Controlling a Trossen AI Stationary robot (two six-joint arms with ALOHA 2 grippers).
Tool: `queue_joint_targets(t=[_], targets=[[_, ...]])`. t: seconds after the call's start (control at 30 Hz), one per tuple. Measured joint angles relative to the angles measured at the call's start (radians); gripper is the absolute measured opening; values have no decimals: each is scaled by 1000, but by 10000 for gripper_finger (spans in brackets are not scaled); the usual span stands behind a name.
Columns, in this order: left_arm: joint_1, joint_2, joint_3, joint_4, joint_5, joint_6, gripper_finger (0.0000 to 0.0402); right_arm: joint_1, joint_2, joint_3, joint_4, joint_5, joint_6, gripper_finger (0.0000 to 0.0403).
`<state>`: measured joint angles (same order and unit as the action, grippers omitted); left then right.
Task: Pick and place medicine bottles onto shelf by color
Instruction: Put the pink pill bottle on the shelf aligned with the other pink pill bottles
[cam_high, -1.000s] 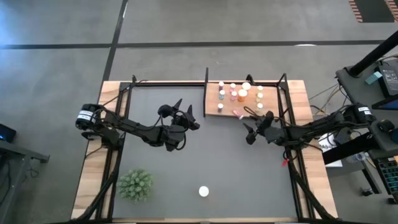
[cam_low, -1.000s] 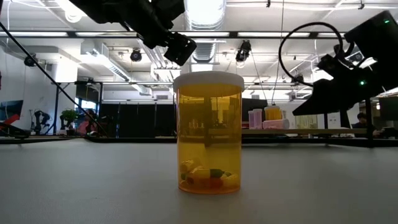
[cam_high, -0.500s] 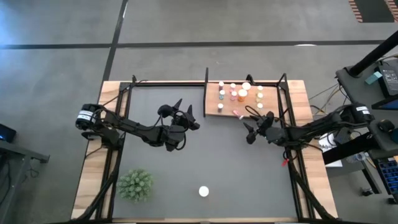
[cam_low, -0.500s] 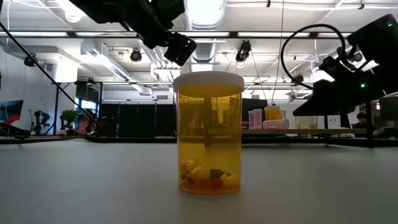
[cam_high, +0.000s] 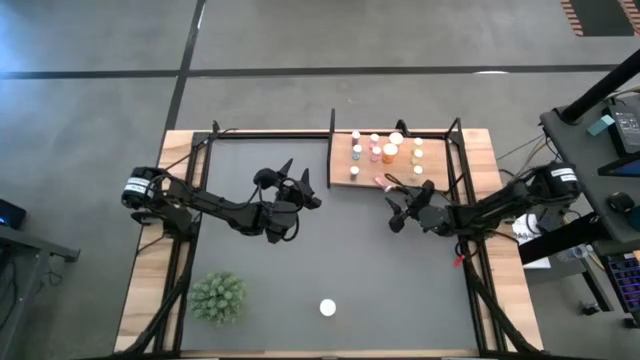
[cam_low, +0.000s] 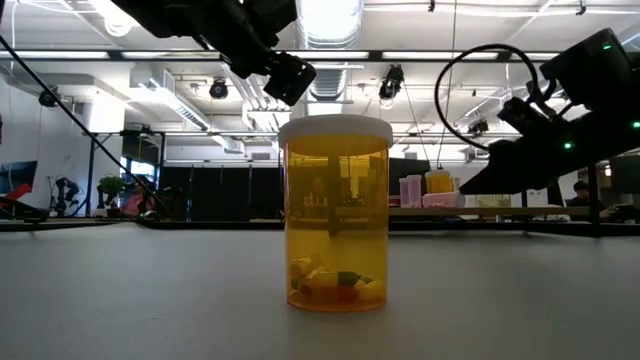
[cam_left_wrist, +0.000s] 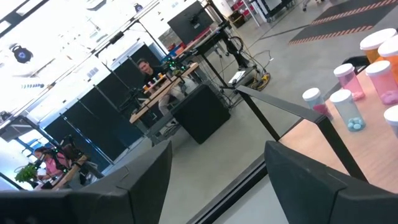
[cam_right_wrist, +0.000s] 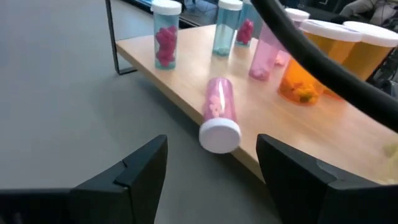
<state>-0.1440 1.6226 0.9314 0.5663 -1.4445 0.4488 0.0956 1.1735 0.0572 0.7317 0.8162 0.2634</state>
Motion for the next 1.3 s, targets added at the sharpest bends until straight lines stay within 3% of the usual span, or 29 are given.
queue_joint_targets(t=[0.13,0.33,0.6,1.3], targets=[[0,0,0,0,0,0,240,-1,71,40,6,6,-13,237],[0,0,0,0,0,0,240,-3,181,97,7,116,-56,235],[0,0,0,0,0,0,240,-3,283,125,8,127,-19,222],[0,0,0,0,0,1,240,-27,316,168,36,135,-40,158]])
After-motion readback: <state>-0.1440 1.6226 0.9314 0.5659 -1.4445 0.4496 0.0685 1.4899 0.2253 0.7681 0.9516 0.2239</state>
